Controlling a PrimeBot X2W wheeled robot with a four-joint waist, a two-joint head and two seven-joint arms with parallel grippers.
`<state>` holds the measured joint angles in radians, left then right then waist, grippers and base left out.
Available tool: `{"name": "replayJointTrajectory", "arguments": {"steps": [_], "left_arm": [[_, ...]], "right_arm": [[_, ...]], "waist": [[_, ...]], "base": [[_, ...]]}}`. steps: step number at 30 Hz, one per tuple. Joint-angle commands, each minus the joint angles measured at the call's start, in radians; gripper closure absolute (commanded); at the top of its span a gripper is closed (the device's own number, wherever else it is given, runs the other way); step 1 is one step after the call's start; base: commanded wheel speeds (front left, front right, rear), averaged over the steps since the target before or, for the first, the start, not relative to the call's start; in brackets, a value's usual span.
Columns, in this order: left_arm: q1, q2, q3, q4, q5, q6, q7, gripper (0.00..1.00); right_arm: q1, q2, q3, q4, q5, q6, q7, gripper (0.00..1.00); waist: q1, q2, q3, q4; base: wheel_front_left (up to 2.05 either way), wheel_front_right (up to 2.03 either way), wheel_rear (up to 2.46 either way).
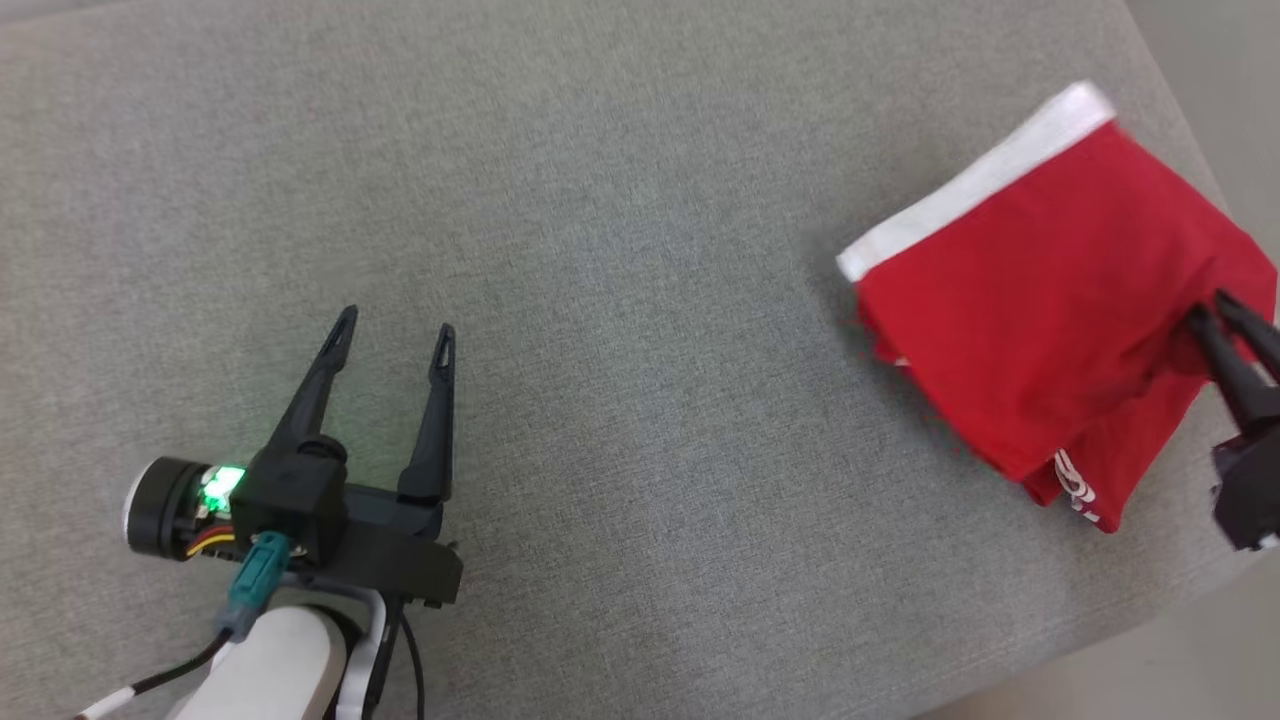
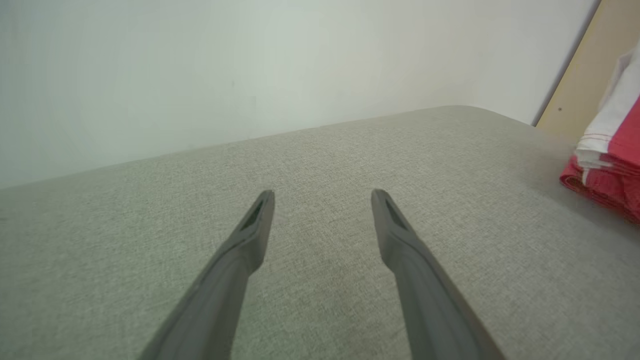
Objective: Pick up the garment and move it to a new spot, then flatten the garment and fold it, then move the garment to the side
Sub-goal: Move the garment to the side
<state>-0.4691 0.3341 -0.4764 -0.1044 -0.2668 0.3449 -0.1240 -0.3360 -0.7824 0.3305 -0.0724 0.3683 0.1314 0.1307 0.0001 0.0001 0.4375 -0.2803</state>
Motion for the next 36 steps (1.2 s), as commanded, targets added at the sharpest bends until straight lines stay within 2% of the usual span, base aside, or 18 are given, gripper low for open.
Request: {"name": "replayJointTrajectory", "arguments": {"steps": [1, 7, 13, 14, 15, 18, 23, 28, 32, 36], "left_arm": [[-0.014, 0.003, -0.004, -0.002, 0.009, -0.004, 0.002, 0.00], [-0.043, -0.008, -0.017, 0.000, 0.017, -0.004, 0.002, 0.00], [-0.046, -0.005, -0.019, 0.007, 0.015, -0.002, 0.002, 0.00], [-0.047, -0.005, -0.020, 0.008, 0.015, -0.002, 0.002, 0.00], [-0.048, -0.004, -0.020, 0.009, 0.014, -0.002, 0.002, 0.00], [-0.048, -0.003, -0.020, 0.011, 0.011, -0.001, -0.001, 0.00], [-0.035, -0.008, -0.020, 0.019, 0.001, 0.000, -0.009, 0.00], [-0.015, -0.008, -0.015, 0.024, -0.017, 0.004, -0.020, 0.00], [0.009, -0.003, -0.004, 0.022, -0.030, 0.011, -0.030, 0.00], [0.031, 0.002, 0.017, 0.015, -0.040, 0.026, -0.048, 0.00]], "right_arm": [[-0.018, -0.008, -0.006, 0.041, 0.020, -0.001, -0.016, 1.00], [-0.057, 0.012, -0.017, 0.243, 0.126, -0.001, -0.086, 1.00], [-0.098, 0.042, 0.011, 0.361, 0.186, -0.001, -0.152, 1.00], [-0.104, 0.050, 0.011, 0.388, 0.202, -0.001, -0.162, 0.55], [-0.112, 0.061, 0.008, 0.408, 0.217, -0.001, -0.180, 0.00], [-0.122, 0.078, -0.007, 0.449, 0.270, -0.001, -0.219, 0.00], [-0.093, 0.059, -0.052, 0.486, 0.317, -0.001, -0.270, 0.00], [-0.044, 0.058, -0.168, 0.459, 0.321, -0.001, -0.331, 0.00], [0.000, 0.121, -0.289, 0.382, 0.260, -0.001, -0.361, 0.00], [0.035, 0.236, -0.382, 0.250, 0.167, -0.001, -0.366, 0.00]], "waist": [[-0.0001, -0.0001, 0.022, 0.000], [-0.0001, -0.0001, 0.049, 0.026], [-0.0001, -0.0001, 0.060, 0.032], [-0.0001, -0.0001, 0.061, 0.033], [-0.0001, -0.0001, 0.061, 0.034], [-0.0001, -0.0001, 0.057, 0.036], [-0.0001, -0.0001, 0.036, 0.041], [-0.0001, -0.0001, 0.000, 0.051], [-0.0001, -0.0001, -0.032, 0.061], [-0.0001, -0.0001, -0.067, 0.079]], "base": [[0.00, 0.00, 0.00], [0.00, 0.00, 0.00], [0.00, 0.00, 0.00], [0.00, 0.00, 0.00], [0.00, 0.00, 0.00], [0.00, 0.00, 0.00], [0.00, 0.00, 0.00], [0.00, 0.00, 0.00], [0.00, 0.00, 0.00], [0.00, 0.00, 0.00]]}}
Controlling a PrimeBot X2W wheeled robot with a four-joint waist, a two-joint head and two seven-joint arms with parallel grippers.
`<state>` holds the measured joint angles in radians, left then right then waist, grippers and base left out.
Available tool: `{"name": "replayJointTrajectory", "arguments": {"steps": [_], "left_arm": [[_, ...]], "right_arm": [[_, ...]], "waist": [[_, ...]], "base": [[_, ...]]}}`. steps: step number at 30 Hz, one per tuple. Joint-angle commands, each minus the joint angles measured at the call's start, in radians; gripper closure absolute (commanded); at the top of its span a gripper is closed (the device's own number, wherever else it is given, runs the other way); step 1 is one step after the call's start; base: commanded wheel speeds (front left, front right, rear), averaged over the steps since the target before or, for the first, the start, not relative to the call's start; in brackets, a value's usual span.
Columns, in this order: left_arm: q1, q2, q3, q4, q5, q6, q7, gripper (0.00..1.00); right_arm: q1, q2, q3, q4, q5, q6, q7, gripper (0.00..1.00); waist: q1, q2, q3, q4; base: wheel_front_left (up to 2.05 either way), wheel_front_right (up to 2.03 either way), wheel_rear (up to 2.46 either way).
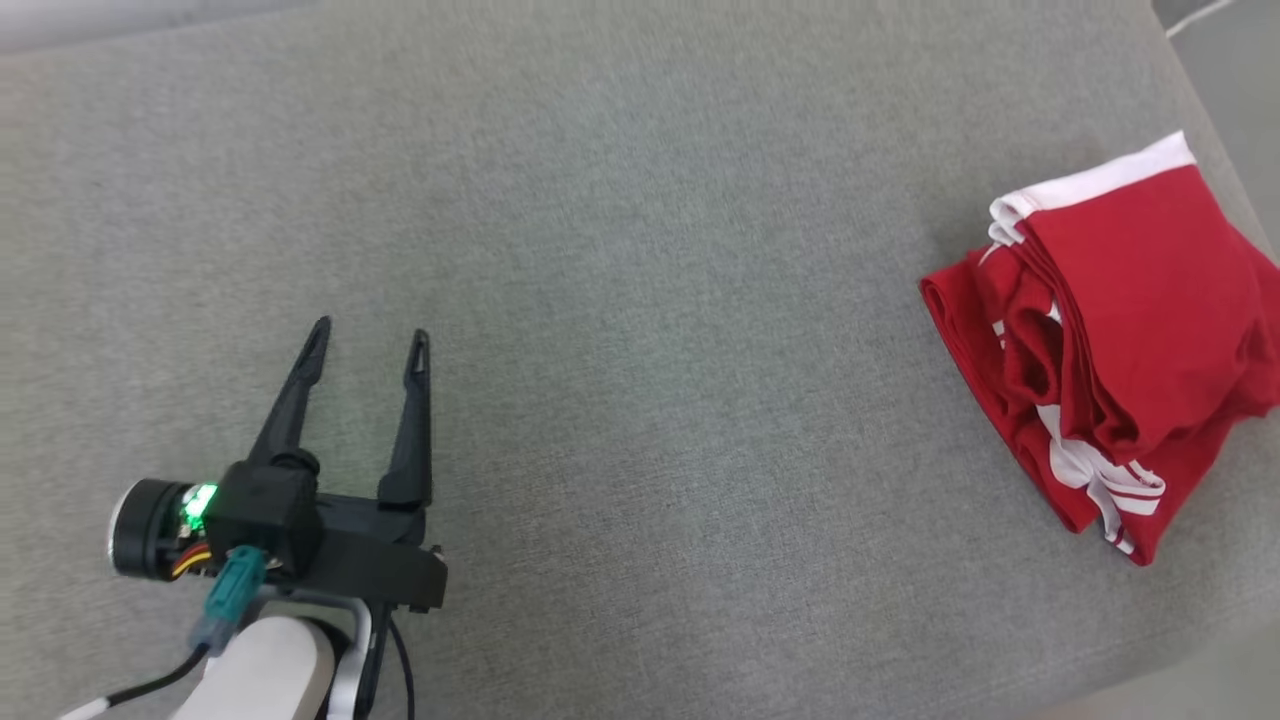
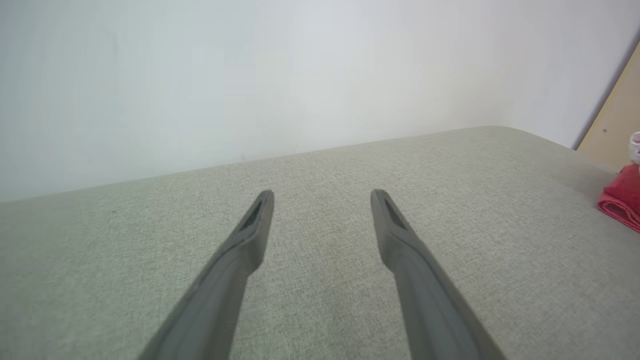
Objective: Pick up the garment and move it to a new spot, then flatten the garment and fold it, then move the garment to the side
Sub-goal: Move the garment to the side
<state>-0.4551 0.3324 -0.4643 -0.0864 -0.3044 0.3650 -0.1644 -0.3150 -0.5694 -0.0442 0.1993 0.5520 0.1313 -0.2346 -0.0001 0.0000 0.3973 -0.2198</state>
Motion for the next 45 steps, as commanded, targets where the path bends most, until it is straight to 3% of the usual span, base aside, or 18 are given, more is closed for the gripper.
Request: {"name": "replayJointTrajectory", "arguments": {"steps": [1, 8, 16, 22, 29, 45], "left_arm": [[0.025, 0.005, 0.010, -0.006, -0.005, 0.009, -0.012, 0.00], [0.066, 0.012, 0.051, -0.032, -0.028, 0.040, -0.040, 0.00], [0.129, 0.017, 0.075, -0.041, -0.055, 0.049, -0.064, 0.00], [0.183, 0.030, 0.079, -0.038, -0.064, 0.056, -0.067, 0.00], [0.233, 0.031, 0.061, -0.013, -0.084, 0.033, -0.070, 0.00], [0.285, 0.035, 0.043, 0.041, -0.118, 0.008, -0.078, 0.00]], "right_arm": [[0.023, 0.052, -0.021, -0.055, -0.042, -0.001, 0.003, 0.00], [0.064, 0.236, 0.008, -0.268, -0.187, -0.001, 0.081, 0.00], [0.105, 0.333, 0.136, -0.334, -0.266, -0.001, 0.146, 0.00], [0.160, 0.364, 0.148, -0.322, -0.317, -0.001, 0.161, 0.00], [0.251, 0.385, 0.145, -0.326, -0.366, -0.001, 0.185, 0.00], [0.370, 0.418, 0.095, -0.428, -0.424, -0.001, 0.225, 0.00]], "waist": [[0.0001, 0.0000, -0.035, 0.024], [0.0001, 0.0000, -0.097, 0.090], [0.0001, 0.0000, -0.175, 0.180], [0.0001, 0.0000, -0.228, 0.228], [0.0001, 0.0000, -0.285, 0.257], [0.0001, 0.0000, -0.353, 0.238]], "base": [[0.00, 0.00, 0.00], [0.00, 0.00, 0.00], [0.00, 0.00, 0.00], [0.00, 0.00, 0.00], [0.00, 0.00, 0.00], [0.00, 0.00, 0.00]]}}
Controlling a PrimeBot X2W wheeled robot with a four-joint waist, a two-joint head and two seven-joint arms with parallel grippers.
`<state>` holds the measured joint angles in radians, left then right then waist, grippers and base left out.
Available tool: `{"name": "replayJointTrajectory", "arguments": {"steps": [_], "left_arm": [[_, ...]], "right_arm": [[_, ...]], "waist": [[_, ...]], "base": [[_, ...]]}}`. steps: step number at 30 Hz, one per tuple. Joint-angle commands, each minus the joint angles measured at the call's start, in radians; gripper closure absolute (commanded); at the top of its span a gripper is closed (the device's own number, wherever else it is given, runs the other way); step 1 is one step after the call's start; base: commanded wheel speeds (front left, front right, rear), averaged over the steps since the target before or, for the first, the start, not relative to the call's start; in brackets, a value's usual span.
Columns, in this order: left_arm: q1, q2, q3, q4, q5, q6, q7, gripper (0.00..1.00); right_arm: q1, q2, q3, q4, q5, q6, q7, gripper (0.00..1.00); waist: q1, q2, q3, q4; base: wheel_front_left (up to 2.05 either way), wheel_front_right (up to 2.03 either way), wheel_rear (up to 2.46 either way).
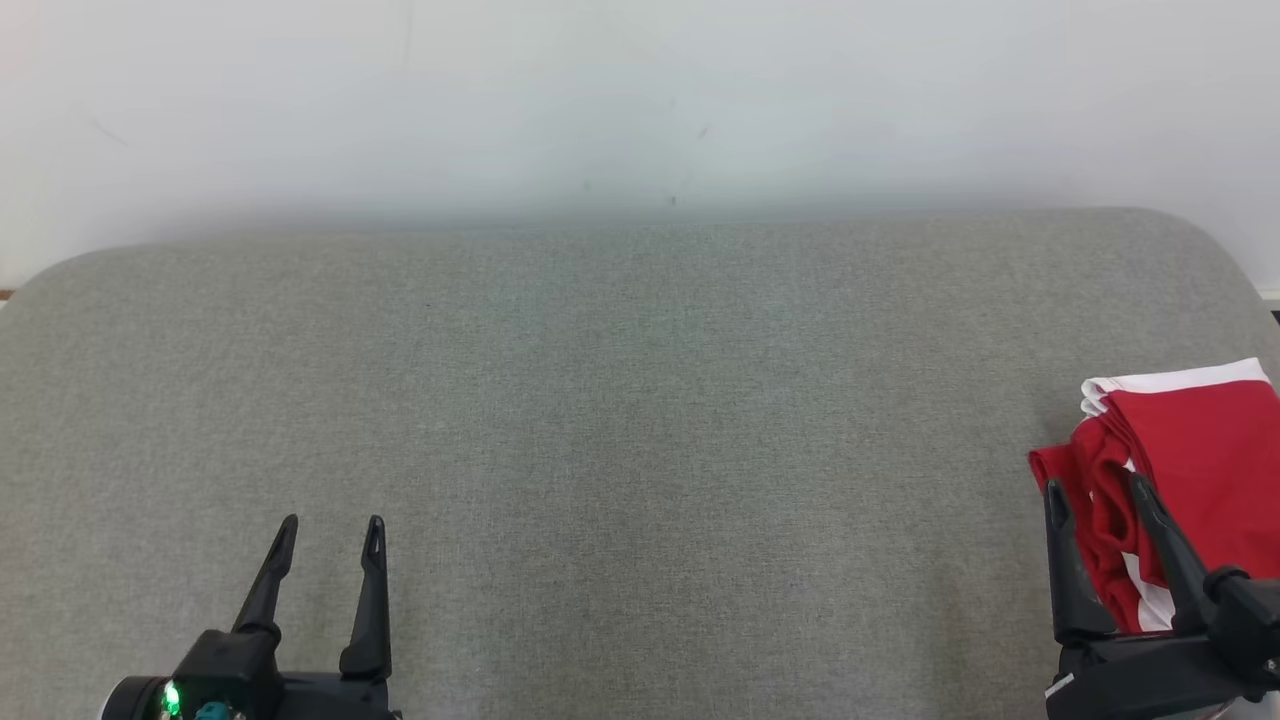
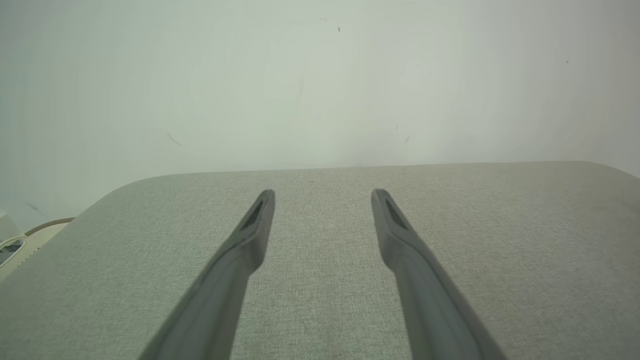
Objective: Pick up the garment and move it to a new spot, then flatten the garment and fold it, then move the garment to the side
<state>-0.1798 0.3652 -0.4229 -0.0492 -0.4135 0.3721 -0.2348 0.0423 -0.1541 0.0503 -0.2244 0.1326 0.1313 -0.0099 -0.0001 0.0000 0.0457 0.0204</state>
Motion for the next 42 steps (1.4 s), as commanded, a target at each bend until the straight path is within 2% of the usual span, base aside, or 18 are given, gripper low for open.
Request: {"name": "replayJointTrajectory", "arguments": {"steps": [1, 12, 17, 27, 42], "left_arm": [[0.008, 0.000, 0.003, 0.006, -0.013, -0.002, -0.007, 0.00], [-0.019, -0.024, 0.038, 0.037, -0.022, -0.017, -0.024, 0.00], [-0.028, -0.015, 0.032, 0.047, 0.001, -0.036, -0.026, 0.00], [-0.030, -0.046, 0.074, 0.059, 0.023, -0.069, -0.030, 0.00], [-0.014, -0.071, 0.102, 0.079, 0.063, -0.092, -0.031, 0.00]], "right_arm": [[0.014, 0.003, 0.001, -0.007, -0.006, -0.001, 0.003, 0.00], [0.015, 0.010, 0.000, -0.010, 0.005, -0.001, 0.008, 0.00], [0.009, 0.011, 0.003, -0.007, 0.007, -0.001, 0.009, 0.00], [-0.004, 0.011, 0.008, 0.005, 0.011, -0.001, 0.006, 0.00], [-0.003, 0.007, 0.005, 0.002, 0.003, -0.001, 0.006, 0.00]], "waist": [[0.0001, 0.0000, -0.001, -0.004], [0.0001, 0.0000, 0.004, -0.004], [0.0001, 0.0000, 0.008, -0.002], [0.0001, 0.0000, 0.018, 0.002], [0.0001, 0.0000, 0.017, 0.004]], "base": [[0.00, 0.00, 0.00], [0.00, 0.00, 0.00], [0.00, 0.00, 0.00], [0.00, 0.00, 0.00], [0.00, 0.00, 0.00]]}}
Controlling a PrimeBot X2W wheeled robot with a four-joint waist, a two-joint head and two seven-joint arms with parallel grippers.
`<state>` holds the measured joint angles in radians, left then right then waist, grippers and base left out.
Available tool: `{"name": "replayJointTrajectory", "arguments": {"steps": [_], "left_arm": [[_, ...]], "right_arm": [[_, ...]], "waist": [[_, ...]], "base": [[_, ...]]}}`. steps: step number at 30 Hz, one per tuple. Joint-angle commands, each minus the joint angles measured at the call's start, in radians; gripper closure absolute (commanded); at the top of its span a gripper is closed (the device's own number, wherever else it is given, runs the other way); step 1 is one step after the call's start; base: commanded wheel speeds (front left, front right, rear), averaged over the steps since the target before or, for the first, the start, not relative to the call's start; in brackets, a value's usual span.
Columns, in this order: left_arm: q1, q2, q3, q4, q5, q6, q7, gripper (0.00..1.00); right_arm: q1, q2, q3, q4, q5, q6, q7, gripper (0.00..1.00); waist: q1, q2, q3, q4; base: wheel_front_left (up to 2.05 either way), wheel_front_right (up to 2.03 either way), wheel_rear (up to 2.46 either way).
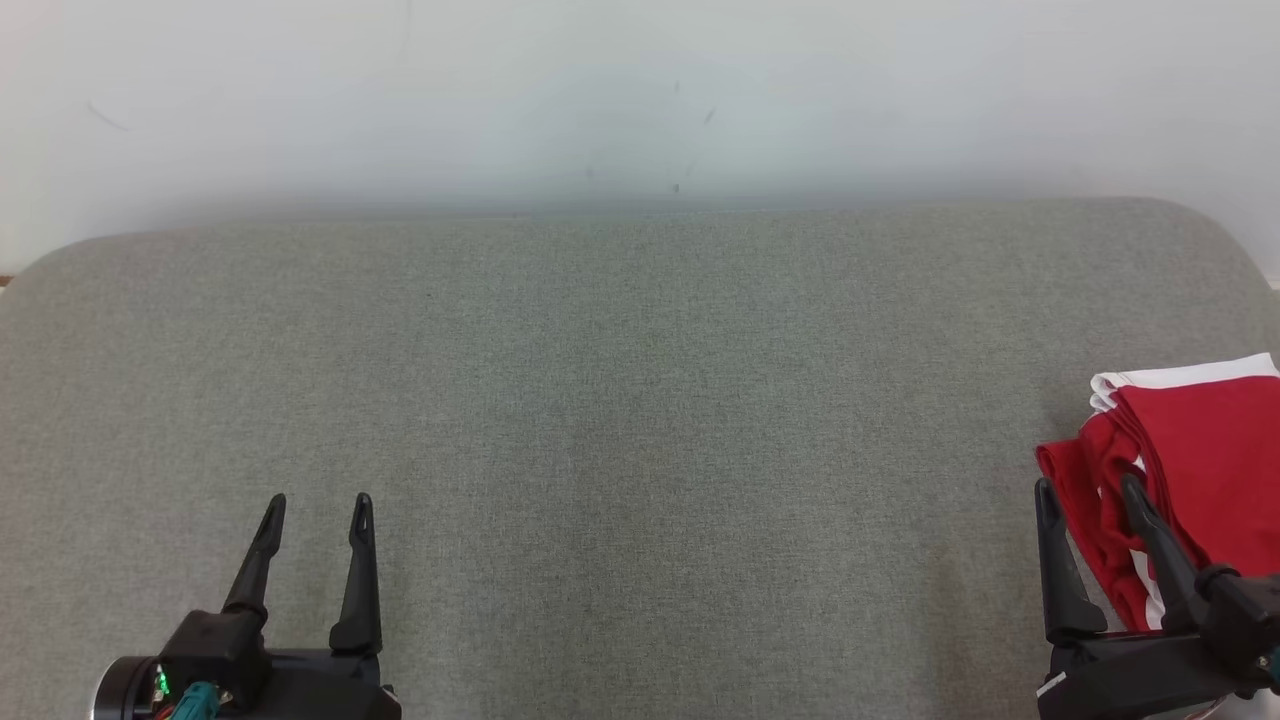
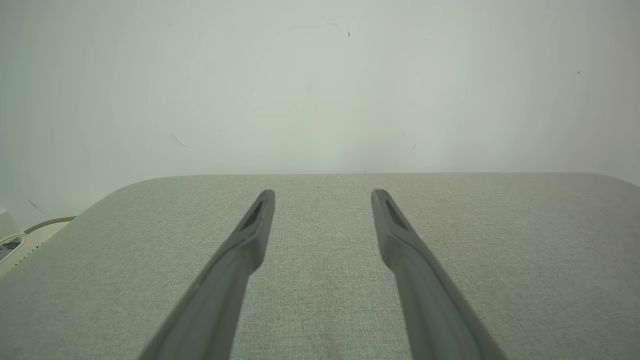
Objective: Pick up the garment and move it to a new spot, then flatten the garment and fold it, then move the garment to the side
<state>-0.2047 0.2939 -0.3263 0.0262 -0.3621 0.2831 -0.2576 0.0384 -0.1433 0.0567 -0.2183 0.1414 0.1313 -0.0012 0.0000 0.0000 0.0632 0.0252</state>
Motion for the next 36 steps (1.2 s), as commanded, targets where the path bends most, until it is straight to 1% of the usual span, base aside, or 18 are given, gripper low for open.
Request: {"name": "replayJointTrajectory", "arguments": {"steps": [1, 5, 6, 8, 10, 14, 16, 17, 25, 26, 36], "left_arm": [[0.011, -0.001, 0.007, 0.005, 0.014, -0.006, -0.008, 0.00], [0.011, -0.006, 0.011, 0.009, 0.019, -0.013, -0.008, 0.00], [0.001, -0.009, 0.005, 0.008, 0.011, -0.009, 0.002, 1.00], [0.009, -0.018, -0.001, 0.015, 0.005, -0.006, 0.004, 1.00], [0.003, -0.024, -0.004, 0.006, -0.036, 0.005, 0.003, 1.00], [-0.026, -0.037, -0.005, 0.016, -0.121, 0.012, 0.002, 1.00], [-0.043, -0.043, -0.007, 0.025, -0.162, 0.013, 0.002, 1.00], [-0.043, -0.043, -0.007, 0.025, -0.162, 0.013, 0.002, 1.00], [-0.109, -0.065, -0.018, 0.069, -0.322, 0.013, 0.001, 1.00], [-0.125, -0.070, -0.021, 0.079, -0.360, 0.012, 0.001, 1.00], [-0.198, -0.095, -0.036, 0.128, -0.538, 0.011, 0.000, 1.00]], "right_arm": [[0.001, -0.004, -0.001, -0.005, -0.005, -0.001, -0.002, 0.00], [0.002, -0.004, -0.004, -0.005, -0.005, -0.001, 0.000, 0.00], [0.001, 0.001, -0.002, 0.004, 0.001, 0.000, 0.001, 1.00], [0.001, 0.005, -0.007, 0.025, 0.006, 0.000, 0.006, 1.00], [-0.023, -0.003, -0.040, 0.054, 0.033, 0.000, 0.029, 1.00], [-0.083, -0.034, -0.107, 0.132, 0.076, 0.000, 0.074, 1.00], [-0.114, -0.051, -0.139, 0.174, 0.093, 0.000, 0.095, 1.00], [-0.114, -0.051, -0.139, 0.174, 0.093, 0.000, 0.095, 1.00], [-0.235, -0.115, -0.258, 0.333, 0.159, 0.000, 0.166, 1.00], [-0.263, -0.129, -0.286, 0.369, 0.174, 0.000, 0.184, 1.00], [-0.391, -0.194, -0.421, 0.536, 0.246, 0.000, 0.265, 1.00]], "waist": [[0.0000, 0.0000, -0.001, 0.000], [0.0000, 0.0000, -0.004, 0.001], [0.0000, 0.0000, -0.003, 0.001], [0.0000, 0.0000, -0.004, 0.001], [0.0000, 0.0000, -0.005, 0.000], [0.0000, 0.0000, -0.007, -0.001], [0.0000, 0.0000, -0.008, -0.002], [0.0000, 0.0000, -0.008, -0.002], [0.0000, 0.0000, -0.013, -0.005], [0.0000, 0.0000, -0.014, -0.005], [0.0000, 0.0000, -0.020, -0.009]], "base": [[0.00, 0.00, 0.00], [0.00, 0.00, 0.00], [0.00, 0.00, 0.00], [0.00, 0.00, 0.00], [0.00, 0.00, 0.00], [0.00, 0.00, 0.00], [0.00, 0.00, 0.00], [0.00, 0.00, 0.00], [0.00, 0.00, 0.00], [0.00, 0.00, 0.00], [0.00, 0.00, 0.00]]}}
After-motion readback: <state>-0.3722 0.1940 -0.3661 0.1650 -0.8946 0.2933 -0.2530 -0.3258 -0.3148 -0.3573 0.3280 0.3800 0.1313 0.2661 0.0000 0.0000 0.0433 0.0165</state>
